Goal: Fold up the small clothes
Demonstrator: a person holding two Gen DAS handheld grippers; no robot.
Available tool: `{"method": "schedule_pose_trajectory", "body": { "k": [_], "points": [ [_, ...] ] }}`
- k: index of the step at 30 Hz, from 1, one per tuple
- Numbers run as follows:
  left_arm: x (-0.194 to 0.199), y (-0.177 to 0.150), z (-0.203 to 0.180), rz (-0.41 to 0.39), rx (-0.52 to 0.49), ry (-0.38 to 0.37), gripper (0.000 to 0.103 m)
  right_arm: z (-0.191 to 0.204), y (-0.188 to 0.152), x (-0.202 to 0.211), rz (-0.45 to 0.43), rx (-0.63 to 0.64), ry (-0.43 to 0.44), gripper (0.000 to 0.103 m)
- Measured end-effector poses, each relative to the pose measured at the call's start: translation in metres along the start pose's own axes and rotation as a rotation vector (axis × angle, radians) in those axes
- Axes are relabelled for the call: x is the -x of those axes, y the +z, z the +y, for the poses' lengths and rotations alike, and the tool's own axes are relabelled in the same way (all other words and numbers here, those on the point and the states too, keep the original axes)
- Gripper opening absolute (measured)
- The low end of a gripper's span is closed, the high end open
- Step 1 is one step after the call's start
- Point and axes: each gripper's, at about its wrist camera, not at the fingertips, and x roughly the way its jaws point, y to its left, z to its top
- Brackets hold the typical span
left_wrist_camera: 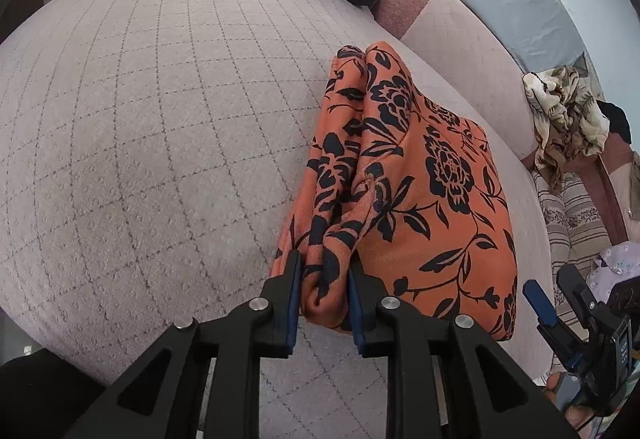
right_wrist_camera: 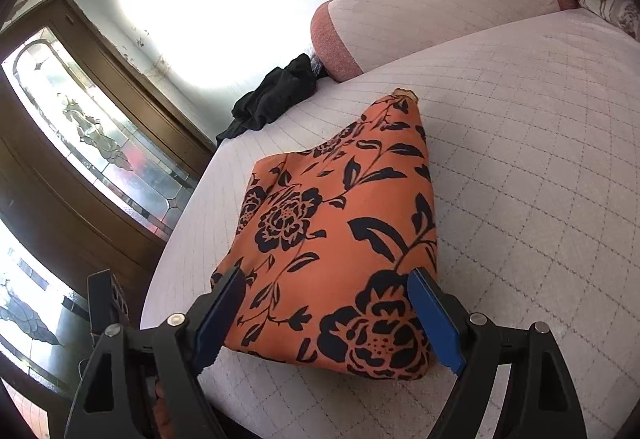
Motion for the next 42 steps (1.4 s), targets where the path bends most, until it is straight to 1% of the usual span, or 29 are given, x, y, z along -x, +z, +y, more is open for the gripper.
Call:
{"method": "schedule_pose_trajectory", "body": {
  "k": [2,3,4,6,8,9,10,12,13,16,17,18,19,20,21,22,23,25,26,28,29,30,32,34,36,39,40,42],
  "points": [
    [0.008,0.003,-0.002,0.005,-0.017,0.015,0.034,0.001,0.003,-0.008,0.030,-0.001,0.046,0.086],
    [0.015,0.005,-0.003,-0.006,-0.024,0.026,0.037,-0.002,0.003,-0.016,0.058,-0.013,0.064,0.086],
    [0.024,0.007,-0.006,-0.029,-0.035,0.030,0.039,-0.005,0.000,-0.022,0.083,-0.026,0.063,0.086],
    [0.042,0.015,-0.015,-0.081,-0.072,0.027,0.043,-0.010,-0.006,-0.025,0.084,-0.040,0.070,0.086],
    [0.052,0.029,-0.030,-0.118,-0.120,0.018,0.054,-0.008,-0.007,-0.025,0.077,-0.035,0.076,0.086],
    [0.050,0.038,-0.038,-0.119,-0.148,0.009,0.055,-0.007,-0.008,-0.025,0.077,-0.031,0.079,0.087],
    [0.045,0.047,-0.044,-0.106,-0.172,-0.003,0.055,-0.007,-0.008,-0.025,0.077,-0.030,0.082,0.087],
    [0.025,0.068,-0.051,-0.071,-0.212,0.027,0.055,-0.008,-0.010,-0.024,0.073,-0.040,0.092,0.087],
    [0.011,0.077,-0.052,-0.041,-0.225,0.031,0.055,-0.009,-0.010,-0.024,0.072,-0.045,0.098,0.087],
    [-0.031,0.104,-0.050,0.058,-0.232,0.081,0.055,-0.010,-0.010,-0.023,0.074,-0.045,0.109,0.087],
    [-0.040,0.109,-0.049,0.074,-0.230,0.095,0.055,-0.011,-0.010,-0.022,0.074,-0.046,0.113,0.087],
    [-0.046,0.113,-0.048,0.088,-0.230,0.098,0.053,-0.011,-0.010,-0.022,0.073,-0.046,0.117,0.087],
    [-0.051,0.113,-0.045,0.110,-0.233,0.089,0.041,-0.012,-0.010,-0.022,0.073,-0.043,0.119,0.087],
    [-0.055,0.115,-0.044,0.130,-0.227,0.082,0.023,-0.012,-0.010,-0.022,0.073,-0.042,0.120,0.087],
    [-0.053,0.116,-0.042,0.122,-0.223,0.086,0.021,-0.012,-0.010,-0.023,0.074,-0.042,0.123,0.087],
    [-0.049,0.117,-0.044,0.096,-0.231,0.079,0.015,-0.012,-0.010,-0.023,0.074,-0.041,0.124,0.087],
    [-0.042,0.116,-0.046,0.064,-0.245,0.077,0.014,-0.012,-0.010,-0.023,0.075,-0.037,0.127,0.087],
    [-0.027,0.112,-0.042,-0.003,-0.237,0.076,0.013,-0.012,-0.010,-0.023,0.077,-0.034,0.134,0.087],
    [-0.028,0.109,-0.035,-0.008,-0.216,0.078,0.013,-0.012,-0.011,-0.023,0.079,-0.034,0.138,0.087],
    [-0.050,0.103,-0.017,0.051,-0.170,0.100,0.014,-0.013,-0.011,-0.024,0.082,-0.031,0.144,0.086],
    [-0.053,0.100,-0.008,0.043,-0.147,0.081,0.015,-0.013,-0.011,-0.024,0.086,-0.031,0.145,0.086],
    [-0.051,0.099,-0.007,0.027,-0.149,0.066,0.015,-0.012,-0.010,-0.025,0.093,-0.028,0.146,0.086],
    [-0.048,0.099,-0.012,0.008,-0.175,0.077,0.015,-0.008,-0.006,-0.020,0.088,-0.020,0.143,0.086],
    [-0.049,0.097,-0.012,0.005,-0.184,0.076,0.015,-0.007,0.002,-0.015,0.073,-0.033,0.148,0.086],
    [-0.050,0.099,-0.012,0.006,-0.170,0.058,0.015,-0.006,0.015,-0.011,0.059,-0.054,0.186,0.086],
    [-0.049,0.099,-0.006,0.006,-0.166,0.043,0.017,0.001,0.039,-0.016,0.063,-0.042,0.201,0.086],
    [-0.049,0.099,-0.003,0.003,-0.169,0.041,0.017,0.003,0.047,-0.020,0.068,-0.056,0.224,0.086],
    [-0.048,0.098,-0.001,-0.001,-0.171,0.040,0.018,0.002,0.061,-0.037,0.098,-0.120,0.315,0.086]
  ]
}}
